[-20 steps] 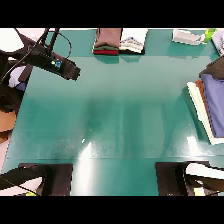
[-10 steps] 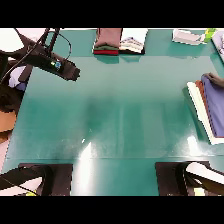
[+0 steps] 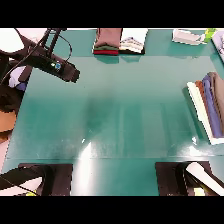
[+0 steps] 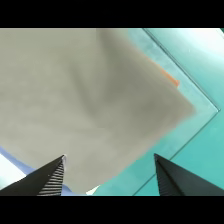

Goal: Fold the shirts.

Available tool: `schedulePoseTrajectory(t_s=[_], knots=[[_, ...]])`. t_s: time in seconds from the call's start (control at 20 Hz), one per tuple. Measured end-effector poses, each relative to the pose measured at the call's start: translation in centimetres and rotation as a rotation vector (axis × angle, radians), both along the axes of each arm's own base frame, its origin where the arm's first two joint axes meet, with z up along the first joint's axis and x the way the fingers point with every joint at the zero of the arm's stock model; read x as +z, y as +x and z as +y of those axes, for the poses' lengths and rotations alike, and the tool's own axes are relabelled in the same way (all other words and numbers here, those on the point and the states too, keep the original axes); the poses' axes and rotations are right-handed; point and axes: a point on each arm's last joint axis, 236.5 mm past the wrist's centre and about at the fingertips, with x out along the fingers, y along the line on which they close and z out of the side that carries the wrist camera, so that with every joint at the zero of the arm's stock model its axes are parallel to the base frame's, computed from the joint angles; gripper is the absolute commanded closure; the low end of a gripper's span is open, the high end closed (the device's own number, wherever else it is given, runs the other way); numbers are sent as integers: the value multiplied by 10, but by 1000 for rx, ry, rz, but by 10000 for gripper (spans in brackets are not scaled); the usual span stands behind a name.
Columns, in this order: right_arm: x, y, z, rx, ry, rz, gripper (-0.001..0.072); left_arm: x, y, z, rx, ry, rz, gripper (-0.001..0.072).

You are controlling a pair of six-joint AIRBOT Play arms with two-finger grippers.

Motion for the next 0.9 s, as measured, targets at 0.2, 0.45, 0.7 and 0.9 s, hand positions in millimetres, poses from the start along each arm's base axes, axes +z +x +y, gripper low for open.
schedulePoseTrajectory(t_s=[0.2, 0.45, 0.7, 0.9], knots=[[24, 33, 10, 63, -26, -104, 81, 0, 0, 0, 0, 0, -1, 681], [63, 143, 122, 402, 87, -348, 84, 3, 5, -2, 5, -11, -22, 681], [66, 196, 290, 825, 213, -424, 234, 8, 12, -3, 14, -26, -53, 681], [53, 193, 392, 1069, 291, -399, 690, 9, 14, -4, 17, -30, -62, 681]])
